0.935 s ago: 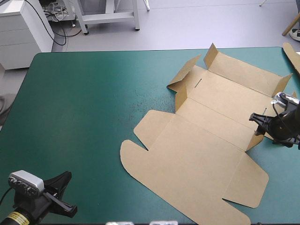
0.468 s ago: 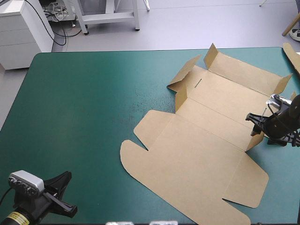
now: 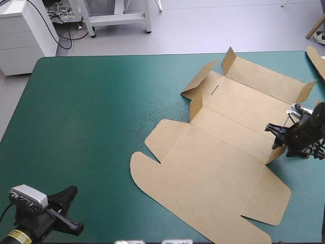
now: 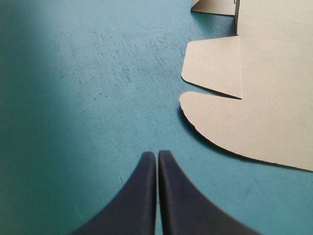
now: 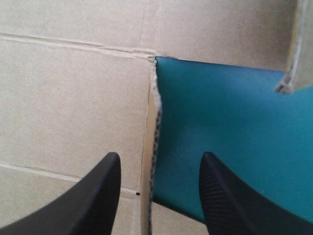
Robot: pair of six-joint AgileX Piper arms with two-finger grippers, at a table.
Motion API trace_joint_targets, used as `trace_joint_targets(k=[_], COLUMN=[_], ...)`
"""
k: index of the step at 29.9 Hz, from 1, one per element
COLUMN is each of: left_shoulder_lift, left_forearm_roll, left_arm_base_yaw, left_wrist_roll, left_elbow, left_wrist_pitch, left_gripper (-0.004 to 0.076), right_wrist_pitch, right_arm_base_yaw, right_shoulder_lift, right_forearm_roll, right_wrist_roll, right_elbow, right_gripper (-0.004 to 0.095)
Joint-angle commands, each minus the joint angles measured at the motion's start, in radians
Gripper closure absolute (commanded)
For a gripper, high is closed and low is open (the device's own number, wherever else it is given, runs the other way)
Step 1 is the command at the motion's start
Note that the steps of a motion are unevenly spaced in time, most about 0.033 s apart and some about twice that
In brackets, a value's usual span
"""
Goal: Fold the box
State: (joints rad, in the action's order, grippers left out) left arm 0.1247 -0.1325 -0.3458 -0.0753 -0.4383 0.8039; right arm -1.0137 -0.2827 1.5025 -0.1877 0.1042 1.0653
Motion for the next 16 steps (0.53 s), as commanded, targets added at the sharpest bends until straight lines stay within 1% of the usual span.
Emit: trace_joint_targets(k=[1,3,7,11,16], left_shoulder_lift=[0.014,0.014,0.014,0.014,0.014], left_forearm_roll=[-0.009,-0.008,-0.008,-0.008,-0.008], left_arm_base_yaw=[-0.007,-0.007,-0.007,-0.007,-0.007], left_wrist_roll=[-0.001,-0.002,-0.004,-0.004,-0.004], left_elbow=[-0.025,-0.025,-0.025,-0.025,-0.025], left_wrist_pitch=[-0.074,-0.074,-0.074,-0.074,-0.074], left_gripper=[0.0731,0.0731,0.0731,0.0731,0.0731], right_wrist_pitch=[0.009,0.007,0.011,0.014,0.012], right_arm_base_yaw=[-0.003,-0.003,-0.003,-0.003,-0.003], right_shoulder_lift=[-0.019,-0.012,-0.011,-0.011,-0.011], right_forearm_roll=[-0.012,-0.012,-0.008,0.000,0.002], right_wrist_roll=[-0.008,-0.008,-0.010,-0.014,-0.074], right_elbow=[0.023,0.023,0.023,0.023,0.036], right_gripper=[0.0523,0.0619,0.0924,0.0926,0.0925])
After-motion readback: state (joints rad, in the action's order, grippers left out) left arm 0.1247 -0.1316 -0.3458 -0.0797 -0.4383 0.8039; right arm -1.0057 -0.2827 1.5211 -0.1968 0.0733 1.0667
